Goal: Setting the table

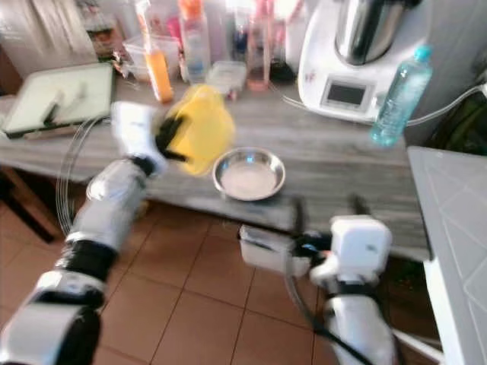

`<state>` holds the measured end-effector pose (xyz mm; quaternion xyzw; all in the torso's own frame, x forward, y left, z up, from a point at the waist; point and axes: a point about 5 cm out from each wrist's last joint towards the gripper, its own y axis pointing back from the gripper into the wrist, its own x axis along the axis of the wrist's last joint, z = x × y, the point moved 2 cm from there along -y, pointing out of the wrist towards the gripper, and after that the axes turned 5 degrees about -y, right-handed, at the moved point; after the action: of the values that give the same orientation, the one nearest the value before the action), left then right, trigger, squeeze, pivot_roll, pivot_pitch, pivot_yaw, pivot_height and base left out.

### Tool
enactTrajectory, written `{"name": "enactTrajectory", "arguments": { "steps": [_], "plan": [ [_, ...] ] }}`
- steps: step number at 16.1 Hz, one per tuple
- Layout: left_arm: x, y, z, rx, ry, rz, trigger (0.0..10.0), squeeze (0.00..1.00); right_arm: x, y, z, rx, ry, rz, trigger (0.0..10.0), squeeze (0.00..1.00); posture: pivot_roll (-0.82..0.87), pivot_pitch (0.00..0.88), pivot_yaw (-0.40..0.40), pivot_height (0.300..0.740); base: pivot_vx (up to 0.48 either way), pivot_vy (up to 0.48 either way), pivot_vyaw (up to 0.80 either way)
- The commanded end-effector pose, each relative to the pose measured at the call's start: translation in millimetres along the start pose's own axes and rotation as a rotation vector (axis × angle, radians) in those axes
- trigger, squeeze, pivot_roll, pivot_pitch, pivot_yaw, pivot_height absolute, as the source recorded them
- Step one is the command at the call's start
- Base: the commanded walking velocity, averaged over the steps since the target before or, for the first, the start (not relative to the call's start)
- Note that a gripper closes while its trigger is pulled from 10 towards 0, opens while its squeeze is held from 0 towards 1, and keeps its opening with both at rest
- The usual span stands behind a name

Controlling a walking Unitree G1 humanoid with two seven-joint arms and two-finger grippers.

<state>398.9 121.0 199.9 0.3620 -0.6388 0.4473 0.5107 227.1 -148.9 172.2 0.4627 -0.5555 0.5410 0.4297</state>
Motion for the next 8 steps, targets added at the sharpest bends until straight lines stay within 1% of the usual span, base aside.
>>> {"name": "enactTrajectory", "arguments": {
  "steps": [1, 7, 8],
  "plan": [
    [3.1, -4.5, 11.5, -0.029, -0.006, 0.013, 10.0, 0.00, 1.6, 1.5, 4.7, -0.004, 0.014, -0.004, 10.0, 0.00, 0.04, 0.087, 0.028, 0.740, 0.345, 0.000, 0.00],
    [0.9, -7.2, 13.2, -0.035, -0.002, 0.008, 10.0, 0.00, -2.4, 5.5, -1.3, 0.031, -0.001, -0.036, 10.0, 0.00, 0.03, 0.093, 0.030, 0.740, 0.332, 0.000, 0.00],
    [0.0, -8.5, 12.7, -0.025, 0.006, -0.001, 10.0, 0.00, -3.3, 6.4, -2.6, 0.040, -0.004, -0.043, 10.0, 0.00, 0.03, 0.093, 0.030, 0.740, 0.000, 0.000, 0.00]
  ]
}}
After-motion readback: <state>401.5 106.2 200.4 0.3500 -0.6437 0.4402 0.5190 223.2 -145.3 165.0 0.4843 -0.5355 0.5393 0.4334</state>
